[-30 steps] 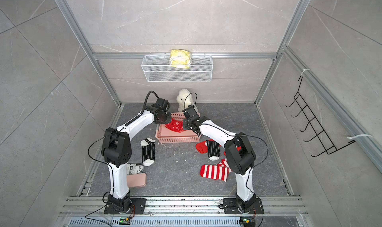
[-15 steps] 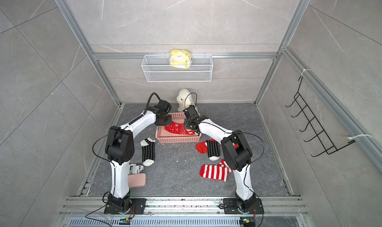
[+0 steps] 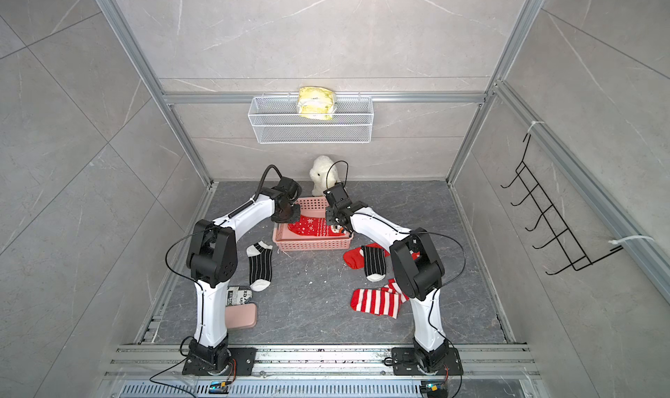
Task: Place the socks together as a pair
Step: Place a pair of socks in the bin.
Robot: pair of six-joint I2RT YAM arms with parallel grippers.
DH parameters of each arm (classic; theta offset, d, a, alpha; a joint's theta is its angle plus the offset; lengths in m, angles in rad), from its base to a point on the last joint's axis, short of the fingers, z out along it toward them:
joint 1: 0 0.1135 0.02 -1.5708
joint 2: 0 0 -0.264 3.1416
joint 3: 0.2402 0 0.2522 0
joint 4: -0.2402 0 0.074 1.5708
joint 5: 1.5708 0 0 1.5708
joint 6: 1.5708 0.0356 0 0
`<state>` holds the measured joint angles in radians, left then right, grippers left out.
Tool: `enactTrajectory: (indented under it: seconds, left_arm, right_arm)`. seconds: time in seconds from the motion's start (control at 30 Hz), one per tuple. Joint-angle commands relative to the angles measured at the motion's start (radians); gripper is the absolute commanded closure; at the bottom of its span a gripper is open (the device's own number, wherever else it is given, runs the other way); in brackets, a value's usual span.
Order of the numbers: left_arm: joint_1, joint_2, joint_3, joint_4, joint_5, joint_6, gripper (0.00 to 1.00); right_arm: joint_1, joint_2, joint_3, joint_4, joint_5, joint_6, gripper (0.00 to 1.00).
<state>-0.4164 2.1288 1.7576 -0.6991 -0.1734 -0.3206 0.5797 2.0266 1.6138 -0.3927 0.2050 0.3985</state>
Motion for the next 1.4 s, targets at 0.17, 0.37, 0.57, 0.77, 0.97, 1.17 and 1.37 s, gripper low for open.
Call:
enactTrajectory:
  seconds: [0.17, 0.37, 0.57, 0.77, 0.97, 1.17, 1.37]
  left_arm:
    - [-0.002, -0.063, 0.023, -0.028, 0.011, 0.011, 0.69]
    - [-0.004, -0.095, 0.025, -0.036, 0.016, 0.007, 0.58]
    - [-0.005, -0.128, 0.031, -0.052, 0.006, 0.006, 0.52]
    - [-0.007, -0.179, 0.027, -0.059, 0.013, 0.004, 0.5]
    - [-0.007, -0.175, 0.024, -0.068, 0.018, 0.001, 0.46]
    - [-0.006, -0.229, 0.009, -0.065, 0.032, -0.017, 0.53]
    - [-0.007, -0.374, -0.102, -0.028, 0.069, -0.061, 0.53]
  right_arm:
    - [-0.001, -0.061, -0.032, 0.015, -0.049, 0.017, 0.56]
    - [0.0, -0.089, -0.052, 0.017, -0.052, 0.017, 0.56]
    - [0.0, -0.136, -0.08, 0.024, -0.056, 0.02, 0.55]
    - [-0.001, -0.191, -0.112, 0.029, -0.064, 0.029, 0.56]
    - [-0.001, -0.208, -0.134, 0.041, -0.081, 0.043, 0.63]
    - [-0.001, -0.202, -0.138, 0.037, -0.104, 0.057, 0.76]
    - [-0.001, -0.312, -0.215, 0.04, -0.104, 0.065, 0.76]
